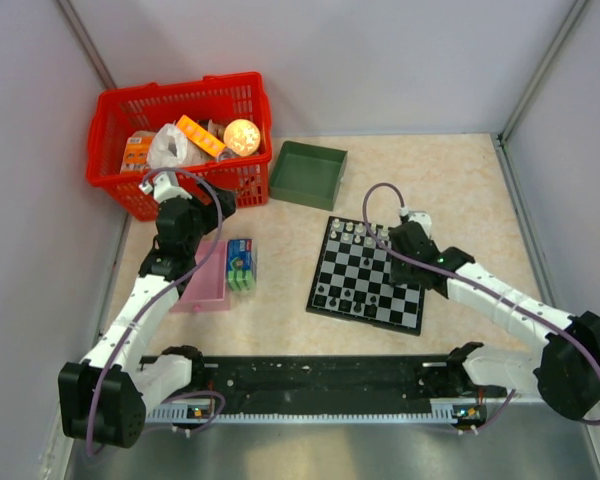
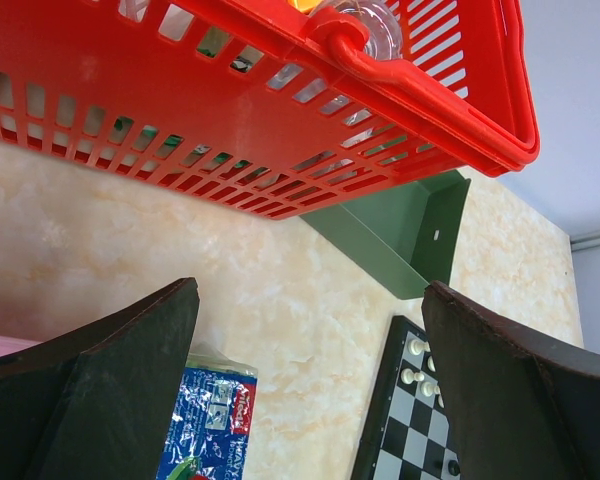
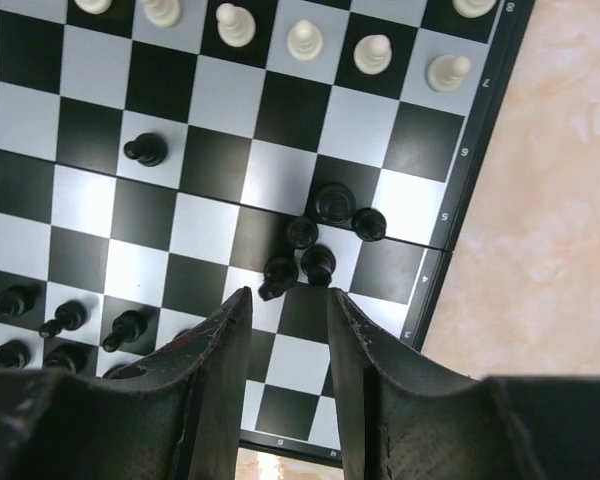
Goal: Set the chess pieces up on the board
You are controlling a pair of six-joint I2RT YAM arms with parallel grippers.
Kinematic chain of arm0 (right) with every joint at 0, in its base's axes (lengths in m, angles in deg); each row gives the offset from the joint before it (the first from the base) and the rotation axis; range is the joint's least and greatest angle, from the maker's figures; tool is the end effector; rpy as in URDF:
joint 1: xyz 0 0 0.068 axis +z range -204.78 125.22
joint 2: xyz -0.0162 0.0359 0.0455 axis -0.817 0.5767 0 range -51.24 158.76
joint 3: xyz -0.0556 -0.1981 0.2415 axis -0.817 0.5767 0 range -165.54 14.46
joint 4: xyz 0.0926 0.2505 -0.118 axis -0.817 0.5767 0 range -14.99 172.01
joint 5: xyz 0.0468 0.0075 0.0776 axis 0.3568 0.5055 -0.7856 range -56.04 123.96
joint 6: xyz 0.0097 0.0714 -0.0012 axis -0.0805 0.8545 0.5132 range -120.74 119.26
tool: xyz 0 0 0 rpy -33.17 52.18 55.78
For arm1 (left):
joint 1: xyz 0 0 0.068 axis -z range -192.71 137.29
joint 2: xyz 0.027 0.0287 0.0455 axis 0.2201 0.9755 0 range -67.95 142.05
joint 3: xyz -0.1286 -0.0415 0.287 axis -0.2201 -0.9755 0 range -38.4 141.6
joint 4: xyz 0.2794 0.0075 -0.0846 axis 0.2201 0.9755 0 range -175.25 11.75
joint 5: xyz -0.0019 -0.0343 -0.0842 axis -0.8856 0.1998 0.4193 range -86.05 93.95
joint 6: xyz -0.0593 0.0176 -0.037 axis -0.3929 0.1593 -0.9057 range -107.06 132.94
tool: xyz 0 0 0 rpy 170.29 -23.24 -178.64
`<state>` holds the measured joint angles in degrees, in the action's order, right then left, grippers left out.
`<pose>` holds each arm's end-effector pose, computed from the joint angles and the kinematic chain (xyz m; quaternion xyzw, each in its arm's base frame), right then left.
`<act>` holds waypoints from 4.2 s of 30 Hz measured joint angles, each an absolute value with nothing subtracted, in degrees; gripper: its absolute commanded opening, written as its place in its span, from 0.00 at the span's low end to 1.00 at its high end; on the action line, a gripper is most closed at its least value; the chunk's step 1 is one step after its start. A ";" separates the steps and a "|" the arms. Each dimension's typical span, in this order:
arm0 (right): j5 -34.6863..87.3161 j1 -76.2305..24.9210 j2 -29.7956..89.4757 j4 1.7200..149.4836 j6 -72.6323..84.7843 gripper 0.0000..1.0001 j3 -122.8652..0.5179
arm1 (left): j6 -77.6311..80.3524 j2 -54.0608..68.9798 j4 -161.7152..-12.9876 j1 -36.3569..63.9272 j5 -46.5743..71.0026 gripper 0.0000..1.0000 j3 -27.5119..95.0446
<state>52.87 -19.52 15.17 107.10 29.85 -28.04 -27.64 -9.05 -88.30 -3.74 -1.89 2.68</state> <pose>0.2127 0.1267 0.2316 0.0095 0.9445 0.0248 0.3275 0.2690 -0.0363 0.3169 -0.2454 0.7527 -0.2188 0.5704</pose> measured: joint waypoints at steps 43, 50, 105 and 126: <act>49.75 -28.72 25.09 101.90 25.17 0.24 -30.60 | -27.64 -9.07 -88.27 -4.22 -2.05 0.99 2.66; 49.73 -28.74 26.47 101.55 24.76 0.21 -30.62 | -27.64 -9.05 -88.27 -4.38 -2.02 0.99 2.63; 48.17 -8.50 9.14 112.28 38.96 0.07 -21.05 | -27.70 -9.67 -88.67 -4.44 -1.39 0.99 2.22; 48.24 -7.28 9.34 109.94 40.87 0.09 -19.93 | -27.90 -9.67 -88.73 -4.44 -1.17 0.99 1.89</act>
<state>48.24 -7.28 9.34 109.94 40.87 -19.93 -27.90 -9.67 -88.73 -4.44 -1.17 1.89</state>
